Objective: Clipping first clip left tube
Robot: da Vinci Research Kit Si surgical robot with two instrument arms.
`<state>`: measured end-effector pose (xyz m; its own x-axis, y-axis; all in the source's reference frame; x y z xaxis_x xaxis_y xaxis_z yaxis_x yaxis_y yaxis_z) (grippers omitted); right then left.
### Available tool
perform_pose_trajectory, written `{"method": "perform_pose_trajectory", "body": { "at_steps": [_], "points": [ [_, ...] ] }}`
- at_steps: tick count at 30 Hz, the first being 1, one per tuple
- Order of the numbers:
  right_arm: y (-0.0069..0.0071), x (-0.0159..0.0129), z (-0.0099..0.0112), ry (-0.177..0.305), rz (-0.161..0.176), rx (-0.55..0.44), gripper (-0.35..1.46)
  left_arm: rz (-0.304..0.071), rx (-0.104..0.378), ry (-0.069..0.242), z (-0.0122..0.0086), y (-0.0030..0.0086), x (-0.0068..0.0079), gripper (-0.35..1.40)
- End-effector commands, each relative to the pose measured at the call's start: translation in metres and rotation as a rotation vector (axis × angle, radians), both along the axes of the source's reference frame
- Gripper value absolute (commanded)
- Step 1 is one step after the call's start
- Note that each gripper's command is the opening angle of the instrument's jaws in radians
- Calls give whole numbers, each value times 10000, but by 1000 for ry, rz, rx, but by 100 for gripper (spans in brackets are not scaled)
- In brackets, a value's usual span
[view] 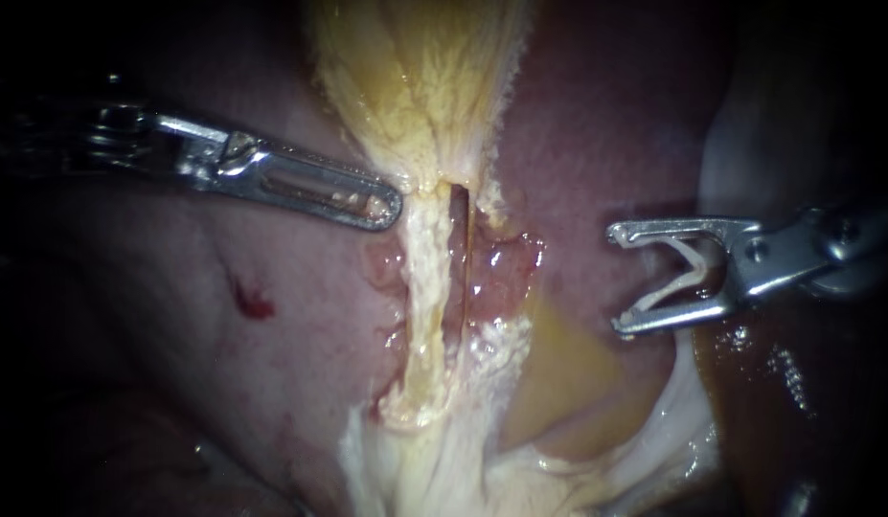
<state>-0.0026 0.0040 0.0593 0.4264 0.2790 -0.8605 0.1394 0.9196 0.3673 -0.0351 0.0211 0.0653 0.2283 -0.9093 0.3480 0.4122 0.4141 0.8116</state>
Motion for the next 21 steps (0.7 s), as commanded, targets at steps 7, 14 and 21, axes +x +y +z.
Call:
{"method": "perform_pose_trajectory", "body": {
  "at_steps": [7,14,21],
  "points": [
    [0,1,0,0,0,0,50,4,1,-3,-7,0,16,-35],
    [0,1,0,0,0,0,50,-21,3,13,-40,20,57,-35],
    [0,1,-1,-2,2,5,50,-59,0,5,-70,37,83,-35]
  ]
}}
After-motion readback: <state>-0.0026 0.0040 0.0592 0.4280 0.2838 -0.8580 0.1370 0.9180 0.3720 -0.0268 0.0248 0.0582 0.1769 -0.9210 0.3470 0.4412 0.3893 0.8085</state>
